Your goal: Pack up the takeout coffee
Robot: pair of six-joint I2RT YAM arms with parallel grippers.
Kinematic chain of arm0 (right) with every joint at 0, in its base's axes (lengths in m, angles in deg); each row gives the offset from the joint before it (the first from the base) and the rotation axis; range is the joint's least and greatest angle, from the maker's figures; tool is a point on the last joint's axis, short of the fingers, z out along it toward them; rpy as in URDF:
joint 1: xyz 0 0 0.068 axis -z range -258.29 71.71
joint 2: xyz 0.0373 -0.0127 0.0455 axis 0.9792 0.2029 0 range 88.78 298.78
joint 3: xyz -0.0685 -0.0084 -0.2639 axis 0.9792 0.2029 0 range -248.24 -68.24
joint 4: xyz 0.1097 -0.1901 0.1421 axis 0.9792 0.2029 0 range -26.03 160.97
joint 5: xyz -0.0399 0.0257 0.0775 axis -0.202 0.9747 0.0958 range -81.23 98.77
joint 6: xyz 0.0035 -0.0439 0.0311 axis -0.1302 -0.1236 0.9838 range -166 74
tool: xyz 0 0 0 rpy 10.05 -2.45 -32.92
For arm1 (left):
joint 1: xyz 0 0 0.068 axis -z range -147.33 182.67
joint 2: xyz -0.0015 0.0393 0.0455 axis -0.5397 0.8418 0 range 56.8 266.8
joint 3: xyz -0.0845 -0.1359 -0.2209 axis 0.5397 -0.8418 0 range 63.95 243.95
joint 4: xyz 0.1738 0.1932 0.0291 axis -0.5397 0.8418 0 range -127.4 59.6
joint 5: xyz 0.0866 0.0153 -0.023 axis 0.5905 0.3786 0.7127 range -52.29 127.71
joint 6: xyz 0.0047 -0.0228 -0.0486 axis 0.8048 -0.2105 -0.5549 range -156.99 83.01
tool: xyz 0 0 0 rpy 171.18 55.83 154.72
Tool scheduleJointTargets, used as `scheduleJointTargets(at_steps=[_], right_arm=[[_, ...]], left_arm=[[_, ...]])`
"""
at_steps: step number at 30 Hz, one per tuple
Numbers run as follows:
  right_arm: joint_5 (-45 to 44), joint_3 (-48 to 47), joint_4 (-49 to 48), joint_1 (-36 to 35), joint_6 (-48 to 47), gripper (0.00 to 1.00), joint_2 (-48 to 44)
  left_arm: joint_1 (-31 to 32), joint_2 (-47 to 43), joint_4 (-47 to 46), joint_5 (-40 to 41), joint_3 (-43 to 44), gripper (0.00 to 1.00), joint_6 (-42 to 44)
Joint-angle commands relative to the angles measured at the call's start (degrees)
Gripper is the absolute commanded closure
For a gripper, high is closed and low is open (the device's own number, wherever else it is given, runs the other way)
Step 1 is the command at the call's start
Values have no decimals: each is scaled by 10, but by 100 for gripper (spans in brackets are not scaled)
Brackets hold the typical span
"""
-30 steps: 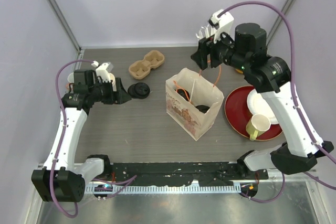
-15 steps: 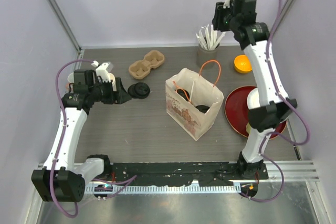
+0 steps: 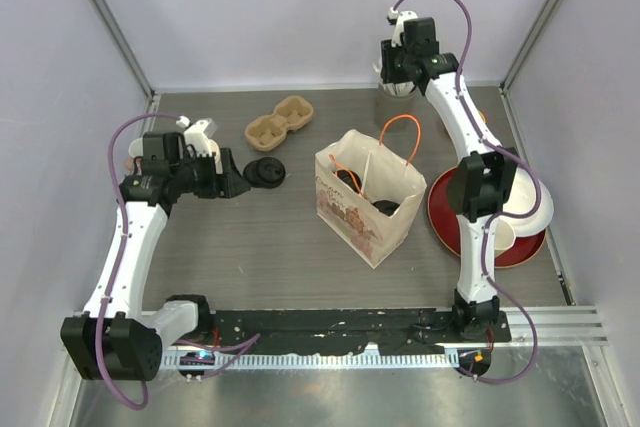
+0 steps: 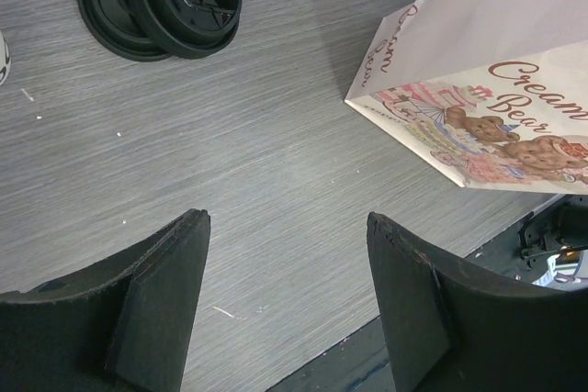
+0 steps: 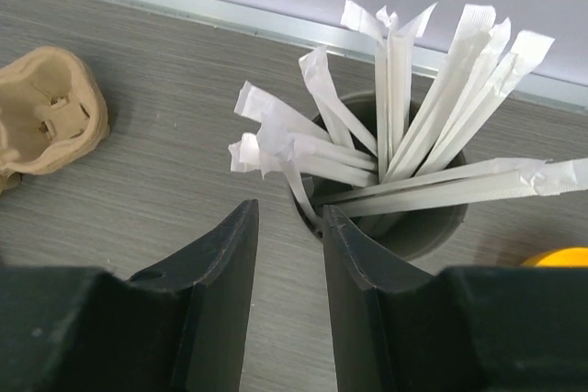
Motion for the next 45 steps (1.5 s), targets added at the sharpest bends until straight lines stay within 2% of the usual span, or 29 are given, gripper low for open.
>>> scheduleJointTargets(at_steps=[1, 10, 17, 22, 33, 41, 44, 45], right_arm=[[3, -31, -68, 0, 8, 61, 1], [4, -49, -99, 0, 0, 66, 43], [-2, -30, -105, 1, -15, 90, 26], [-14, -4, -106, 0, -34, 99, -8], [-37, 40, -106, 1, -74, 99, -129], [-36, 1, -76, 1, -75, 99, -187], [-19, -19, -66, 0, -62, 99, -227], [25, -21, -64, 0, -54, 99, -244]], left_arm=[[-4, 4, -3, 3, 5, 27, 17], [-4, 8, -2, 7, 7, 27, 21], [-4, 8, -1, 8, 4, 27, 22], [-4, 7, -2, 7, 3, 27, 24], [-4, 2, -5, 1, 1, 27, 22], [-4, -8, -5, -2, 1, 27, 20], [-4, -12, -6, -4, 1, 27, 19], [-4, -15, -6, -5, 1, 27, 19]])
